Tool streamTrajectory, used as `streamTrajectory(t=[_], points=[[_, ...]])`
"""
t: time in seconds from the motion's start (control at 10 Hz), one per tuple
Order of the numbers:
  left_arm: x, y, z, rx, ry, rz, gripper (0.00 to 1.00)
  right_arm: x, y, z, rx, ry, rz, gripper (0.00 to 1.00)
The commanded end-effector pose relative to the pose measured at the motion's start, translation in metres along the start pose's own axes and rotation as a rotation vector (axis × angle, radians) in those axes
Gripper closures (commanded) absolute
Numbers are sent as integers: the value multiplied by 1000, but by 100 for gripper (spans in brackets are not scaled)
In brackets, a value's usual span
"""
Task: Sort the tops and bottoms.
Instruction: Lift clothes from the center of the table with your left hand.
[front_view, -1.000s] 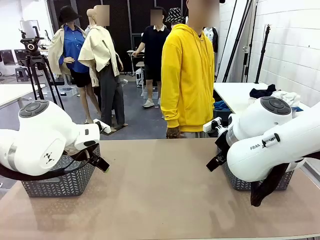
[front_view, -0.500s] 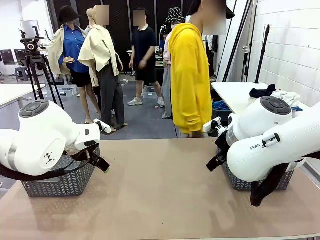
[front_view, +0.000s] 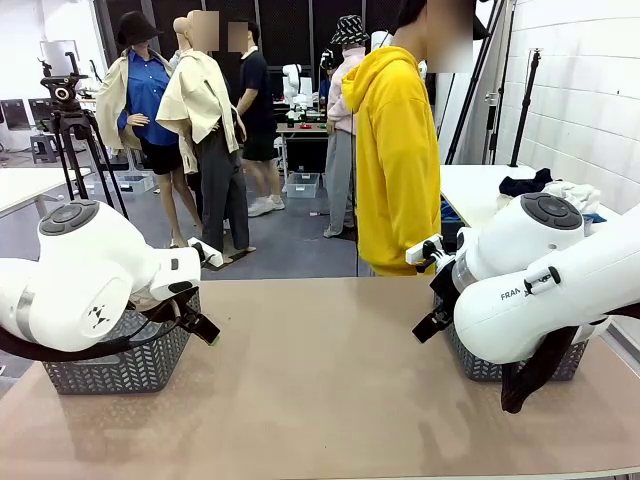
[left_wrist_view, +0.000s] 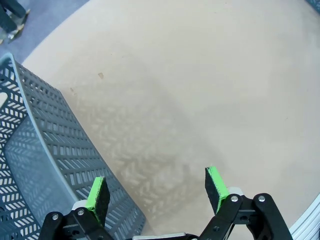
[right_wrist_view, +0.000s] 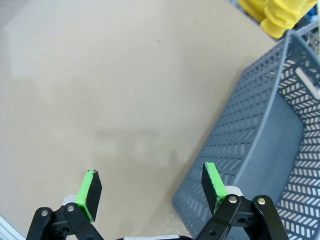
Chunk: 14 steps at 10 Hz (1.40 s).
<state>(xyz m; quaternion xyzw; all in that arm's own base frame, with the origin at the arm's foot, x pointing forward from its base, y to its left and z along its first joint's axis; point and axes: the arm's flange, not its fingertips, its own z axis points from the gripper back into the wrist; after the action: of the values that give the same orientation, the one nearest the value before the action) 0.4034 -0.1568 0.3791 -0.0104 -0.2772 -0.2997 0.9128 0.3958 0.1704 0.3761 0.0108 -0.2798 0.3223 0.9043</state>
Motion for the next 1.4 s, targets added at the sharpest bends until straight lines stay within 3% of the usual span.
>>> streamTrajectory(t=[0.0, 0.2, 0.3, 0.5, 0.9, 1.1, 1.3], points=[[18, 1, 33, 11, -94, -28, 0, 18, -4, 17, 19, -61, 4, 0], [42, 14, 86, 68, -234, -75, 0, 36, -26, 65, -24, -177, 6, 0], [47, 30, 111, 166, -283, -73, 0, 39, -45, 91, -98, -225, -6, 0], [35, 93, 136, 347, -217, -81, 0, 18, -119, 131, -322, -232, -121, 0], [-60, 233, 149, 395, -61, 162, 0, -80, -251, 142, -497, -155, -393, 0], [-110, 269, 143, 349, 1, 245, 0, -130, -283, 133, -546, -97, -517, 0], [-147, 289, 135, 276, -5, 302, 0, -163, -288, 123, -541, -68, -600, 0]])
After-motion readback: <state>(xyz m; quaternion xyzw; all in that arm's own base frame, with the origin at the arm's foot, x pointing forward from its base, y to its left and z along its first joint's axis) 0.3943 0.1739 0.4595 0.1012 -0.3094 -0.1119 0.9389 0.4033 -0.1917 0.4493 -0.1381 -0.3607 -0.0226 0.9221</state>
